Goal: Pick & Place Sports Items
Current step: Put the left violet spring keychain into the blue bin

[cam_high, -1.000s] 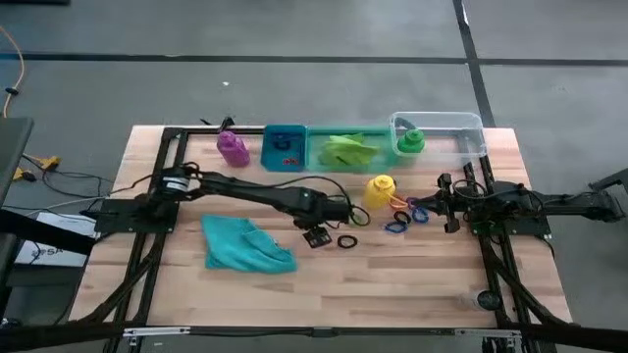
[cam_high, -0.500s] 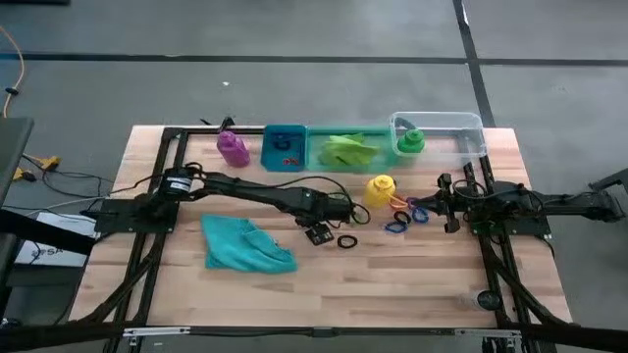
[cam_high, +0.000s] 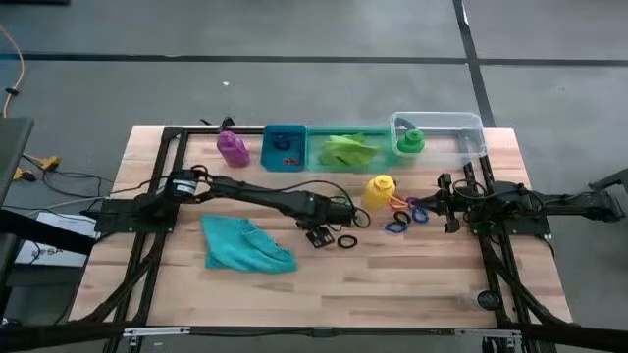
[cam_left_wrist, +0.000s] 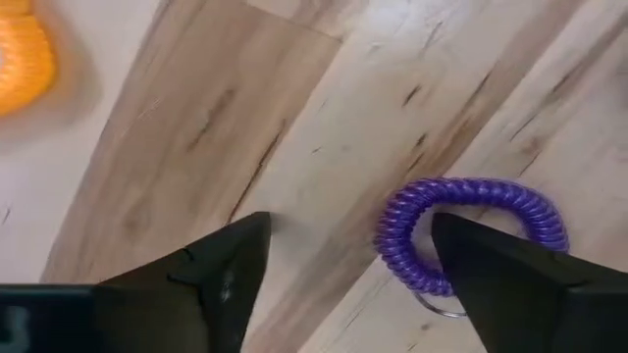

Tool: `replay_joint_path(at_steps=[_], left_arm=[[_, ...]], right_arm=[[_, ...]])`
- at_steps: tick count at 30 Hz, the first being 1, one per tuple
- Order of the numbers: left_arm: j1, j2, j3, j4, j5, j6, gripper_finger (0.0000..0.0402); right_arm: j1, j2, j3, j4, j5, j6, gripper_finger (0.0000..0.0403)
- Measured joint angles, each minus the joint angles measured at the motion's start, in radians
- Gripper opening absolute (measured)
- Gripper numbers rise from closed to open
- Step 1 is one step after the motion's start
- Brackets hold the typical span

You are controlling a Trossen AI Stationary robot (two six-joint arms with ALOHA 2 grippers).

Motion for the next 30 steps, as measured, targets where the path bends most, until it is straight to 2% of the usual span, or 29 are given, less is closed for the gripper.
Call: replay_joint_path(at_steps=[15,19,25,30], left_arm=[[-0.021,0.003,0.0,0.0,0.026,0.056,0.0004],[-0.02,0.001,-0.002,-0.004,0.072,0.125,0.0012],[-0.031,-0.018,-0.006,-0.026,0.151,0.238,0.0004],[-0.04,-0.062,-0.005,-0.032,0.148,0.337,0.0002]], right_arm=[[0.0,0.0,0.0,0.0,0.0,0.0,0.0],[0.0,0.0,0.0,0.0,0.0,0.0,0.0],[0.0,0.0,0.0,0.0,0.0,0.0,0.0],[0.0,0.0,0.0,0.0,0.0,0.0,0.0]])
